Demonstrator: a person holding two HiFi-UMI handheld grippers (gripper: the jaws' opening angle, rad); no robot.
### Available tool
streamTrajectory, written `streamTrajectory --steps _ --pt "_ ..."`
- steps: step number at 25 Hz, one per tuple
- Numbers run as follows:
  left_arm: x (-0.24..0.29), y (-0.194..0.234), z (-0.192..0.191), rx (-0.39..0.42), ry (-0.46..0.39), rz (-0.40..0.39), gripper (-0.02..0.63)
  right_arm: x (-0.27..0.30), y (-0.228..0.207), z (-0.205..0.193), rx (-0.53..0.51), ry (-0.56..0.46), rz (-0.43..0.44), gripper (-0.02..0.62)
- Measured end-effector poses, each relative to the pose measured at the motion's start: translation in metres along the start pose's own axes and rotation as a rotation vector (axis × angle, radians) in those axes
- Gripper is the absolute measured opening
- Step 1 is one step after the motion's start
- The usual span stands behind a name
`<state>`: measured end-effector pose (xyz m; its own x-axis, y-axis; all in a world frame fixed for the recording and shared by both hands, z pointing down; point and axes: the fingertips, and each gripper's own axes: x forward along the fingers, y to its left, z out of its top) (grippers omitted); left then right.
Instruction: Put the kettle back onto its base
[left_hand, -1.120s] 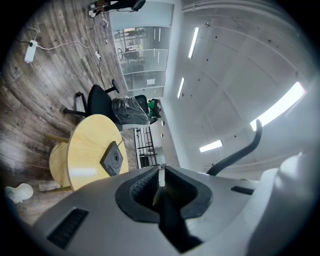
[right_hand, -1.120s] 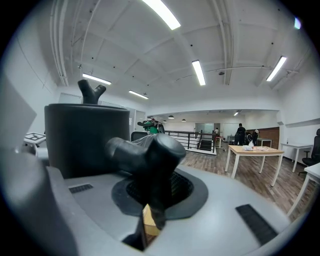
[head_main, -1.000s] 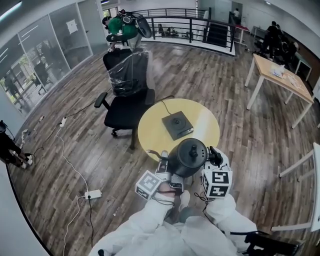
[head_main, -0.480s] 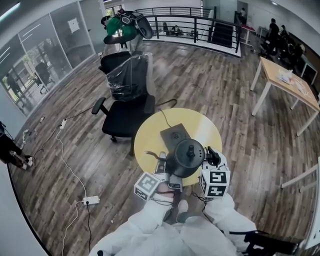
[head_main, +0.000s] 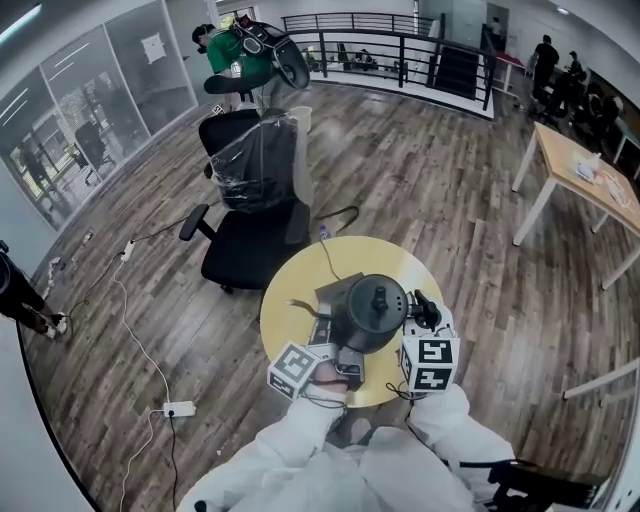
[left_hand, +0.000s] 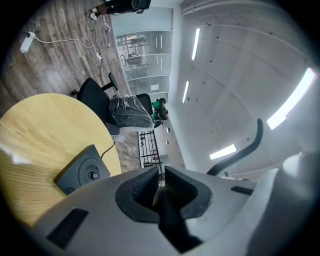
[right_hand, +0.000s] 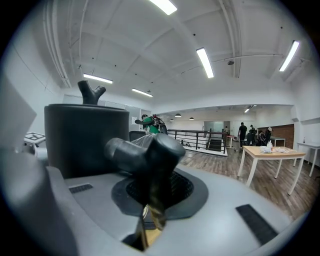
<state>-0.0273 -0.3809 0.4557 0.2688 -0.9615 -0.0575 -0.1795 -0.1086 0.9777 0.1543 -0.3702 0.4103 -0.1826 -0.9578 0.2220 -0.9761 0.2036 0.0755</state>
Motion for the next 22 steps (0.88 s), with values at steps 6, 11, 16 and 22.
streamTrajectory --steps 6,11,16,22 --pt "0.021 0.014 0.005 0.004 -0.001 0.032 0.034 0.028 -0.004 -0.007 0.022 0.020 0.004 0.044" --pt "0.039 0.027 0.013 0.013 0.019 0.059 0.034 0.051 -0.004 -0.015 0.067 0.033 -0.015 0.044" --pt "0.056 0.043 0.017 0.032 0.047 0.080 0.034 0.071 -0.006 -0.028 0.126 0.050 -0.030 0.052" --pt "0.069 0.069 0.018 0.044 0.072 0.133 0.012 0.092 -0.007 -0.033 0.093 0.018 -0.039 0.060"
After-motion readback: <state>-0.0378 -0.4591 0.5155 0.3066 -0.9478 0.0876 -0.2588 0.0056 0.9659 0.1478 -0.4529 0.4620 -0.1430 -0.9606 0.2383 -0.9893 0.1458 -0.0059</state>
